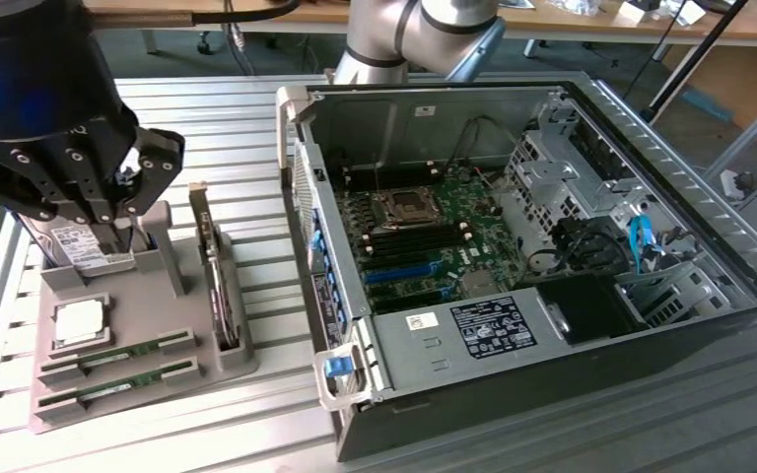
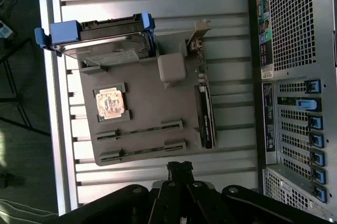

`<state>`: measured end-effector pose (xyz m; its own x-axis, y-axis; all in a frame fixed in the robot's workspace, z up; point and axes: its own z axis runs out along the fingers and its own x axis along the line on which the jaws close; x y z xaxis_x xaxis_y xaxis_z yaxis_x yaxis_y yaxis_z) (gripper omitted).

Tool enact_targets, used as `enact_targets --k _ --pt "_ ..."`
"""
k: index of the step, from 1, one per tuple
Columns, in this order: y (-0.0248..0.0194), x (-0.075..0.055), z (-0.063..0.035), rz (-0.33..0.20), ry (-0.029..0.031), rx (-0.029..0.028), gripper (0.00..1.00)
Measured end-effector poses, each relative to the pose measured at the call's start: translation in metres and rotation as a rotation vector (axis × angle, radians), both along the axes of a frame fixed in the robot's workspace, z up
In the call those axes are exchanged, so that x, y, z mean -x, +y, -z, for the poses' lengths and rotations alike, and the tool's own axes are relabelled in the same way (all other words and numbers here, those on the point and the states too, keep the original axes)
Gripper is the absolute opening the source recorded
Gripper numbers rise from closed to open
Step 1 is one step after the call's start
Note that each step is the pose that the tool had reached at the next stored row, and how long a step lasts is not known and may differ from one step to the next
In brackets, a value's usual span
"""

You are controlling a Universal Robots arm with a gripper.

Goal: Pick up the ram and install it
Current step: 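Reach for the ram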

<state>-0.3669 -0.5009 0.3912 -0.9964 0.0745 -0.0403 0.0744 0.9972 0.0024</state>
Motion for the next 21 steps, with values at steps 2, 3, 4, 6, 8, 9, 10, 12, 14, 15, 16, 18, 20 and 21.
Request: enact_targets --k 2,3,4,6,8,9,10,12,14,15,16,18,20,21 --pt "-0.0045 0.000 0.0004 0.000 -0.0001 0.0013 0.11" --pt "-0.0066 0.000 0.0006 0.000 -0.0001 0.0019 0.11" --pt "-0.0085 0.000 0.0008 0.000 -0.0002 0.0027 0.11" --pt "-0.0120 0.000 0.0013 0.000 -0.0001 0.0046 0.11" --pt "-0.0153 0.000 0.0017 0.000 0.0000 0.0068 0.11" --pt "-0.0165 0.000 0.0019 0.000 0.0000 0.0079 0.11" --pt "-0.0168 0.000 0.0023 0.000 -0.0002 0.0081 0.11" --pt "-0.0168 0.000 0.0039 -0.001 -0.0001 0.0085 0.11" --pt "-0.0169 0.000 0.0052 -0.001 0.0000 0.0089 0.11" --pt "-0.0170 0.000 0.0053 -0.001 0.0000 0.0089 0.11" --pt "-0.0170 0.000 0.0053 -0.001 0.0000 0.0089 0.11" --pt "-0.0170 0.000 0.0054 -0.001 -0.0001 0.0088 0.11" --pt "-0.0170 0.000 0.0054 -0.001 -0.0001 0.0088 0.11" --pt "-0.0170 0.000 0.0054 -0.001 -0.0001 0.0088 0.11"
